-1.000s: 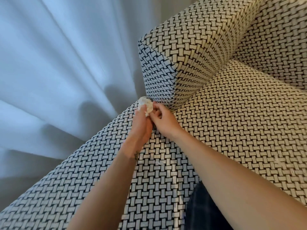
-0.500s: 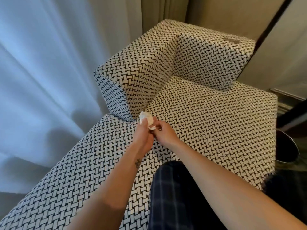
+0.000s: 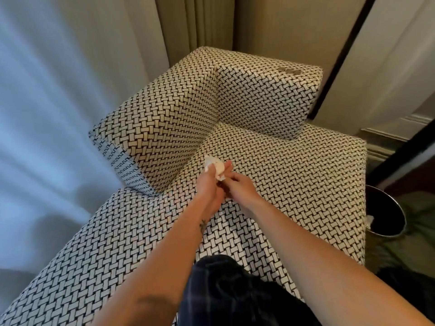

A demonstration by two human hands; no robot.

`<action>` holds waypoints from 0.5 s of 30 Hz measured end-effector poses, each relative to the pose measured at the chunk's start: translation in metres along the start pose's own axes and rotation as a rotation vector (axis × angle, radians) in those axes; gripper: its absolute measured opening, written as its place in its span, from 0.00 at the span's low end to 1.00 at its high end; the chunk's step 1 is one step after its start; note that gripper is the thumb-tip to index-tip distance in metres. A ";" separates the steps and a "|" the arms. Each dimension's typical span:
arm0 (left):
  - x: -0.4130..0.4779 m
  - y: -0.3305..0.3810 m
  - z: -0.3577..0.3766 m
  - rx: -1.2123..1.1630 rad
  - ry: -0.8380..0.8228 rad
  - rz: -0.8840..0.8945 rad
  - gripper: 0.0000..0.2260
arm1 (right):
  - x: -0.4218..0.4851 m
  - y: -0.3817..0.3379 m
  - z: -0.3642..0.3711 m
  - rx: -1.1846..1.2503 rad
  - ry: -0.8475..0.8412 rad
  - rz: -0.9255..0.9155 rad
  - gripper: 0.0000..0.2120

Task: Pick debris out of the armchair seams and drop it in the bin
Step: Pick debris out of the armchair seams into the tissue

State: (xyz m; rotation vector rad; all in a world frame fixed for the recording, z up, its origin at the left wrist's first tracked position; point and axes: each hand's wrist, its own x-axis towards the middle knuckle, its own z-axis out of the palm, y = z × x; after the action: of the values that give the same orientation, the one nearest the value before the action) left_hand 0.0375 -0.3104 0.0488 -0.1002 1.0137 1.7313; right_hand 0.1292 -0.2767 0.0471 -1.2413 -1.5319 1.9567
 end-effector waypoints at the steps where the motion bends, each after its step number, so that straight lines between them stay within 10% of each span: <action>1: 0.012 -0.007 0.008 0.008 0.000 -0.007 0.20 | 0.007 -0.002 -0.012 0.009 0.010 0.008 0.10; 15: 0.140 -0.044 0.160 0.401 0.070 -0.076 0.16 | 0.140 -0.046 -0.166 0.100 0.030 0.042 0.08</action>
State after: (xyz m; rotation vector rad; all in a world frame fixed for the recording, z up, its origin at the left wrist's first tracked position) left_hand 0.0781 -0.0972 0.0520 0.0579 1.3721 1.4349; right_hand 0.1758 -0.0606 0.0270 -1.2648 -1.3869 2.0050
